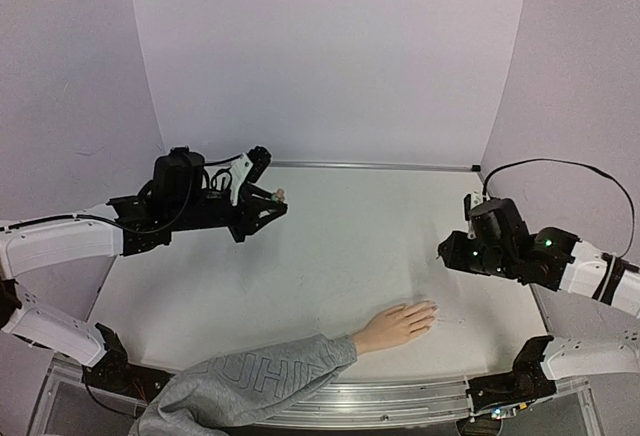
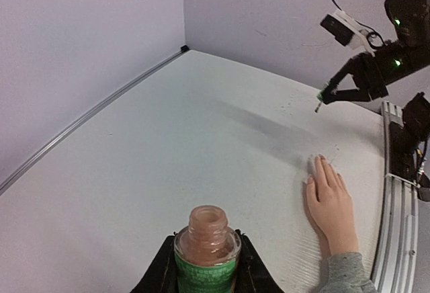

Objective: Paint the nails

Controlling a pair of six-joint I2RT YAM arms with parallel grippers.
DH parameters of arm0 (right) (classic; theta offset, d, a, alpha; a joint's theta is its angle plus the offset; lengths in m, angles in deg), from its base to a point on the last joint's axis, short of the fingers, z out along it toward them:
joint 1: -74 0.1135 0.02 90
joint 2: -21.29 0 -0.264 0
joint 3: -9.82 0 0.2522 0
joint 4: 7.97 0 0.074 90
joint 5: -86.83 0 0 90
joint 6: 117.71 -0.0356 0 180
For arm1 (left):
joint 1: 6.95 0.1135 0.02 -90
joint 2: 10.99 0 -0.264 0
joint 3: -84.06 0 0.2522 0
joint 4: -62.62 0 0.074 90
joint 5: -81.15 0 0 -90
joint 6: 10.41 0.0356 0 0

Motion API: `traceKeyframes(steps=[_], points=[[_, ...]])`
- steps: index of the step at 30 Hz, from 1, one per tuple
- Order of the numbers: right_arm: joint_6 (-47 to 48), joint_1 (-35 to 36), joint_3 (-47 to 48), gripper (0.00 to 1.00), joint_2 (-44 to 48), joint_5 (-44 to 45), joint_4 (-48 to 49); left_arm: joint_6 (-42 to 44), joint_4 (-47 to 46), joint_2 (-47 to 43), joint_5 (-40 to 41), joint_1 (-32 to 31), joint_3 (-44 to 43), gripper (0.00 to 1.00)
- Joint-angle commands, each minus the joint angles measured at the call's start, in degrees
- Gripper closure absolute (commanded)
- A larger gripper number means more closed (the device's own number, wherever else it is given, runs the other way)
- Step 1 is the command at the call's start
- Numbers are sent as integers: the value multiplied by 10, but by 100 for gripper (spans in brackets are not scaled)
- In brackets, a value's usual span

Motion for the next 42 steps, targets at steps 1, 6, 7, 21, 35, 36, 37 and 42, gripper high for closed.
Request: traceKeyframes(steps=[1, 6, 7, 21, 35, 36, 37, 42], points=[[97, -2, 30, 100, 41, -69, 88, -22, -20, 22, -149, -7, -18, 100], [177, -2, 65, 100, 12, -226, 202, 16, -19, 63, -162, -71, -27, 100], [190, -2, 77, 100, -8, -283, 211, 23, -20, 66, -154, -82, -27, 100], [264, 126, 167, 100, -133, -419, 284, 66, -20, 55, -76, -115, 24, 100], [256, 140, 183, 100, -168, -354, 290, 88, -20, 63, -76, -122, 20, 100], [256, 140, 184, 100, -171, -355, 290, 90, -20, 63, -75, -122, 19, 100], [255, 140, 185, 100, -174, -356, 288, 91, -20, 63, -75, -122, 19, 100], [255, 140, 184, 100, -189, -366, 287, 94, -20, 63, -72, -121, 18, 100]])
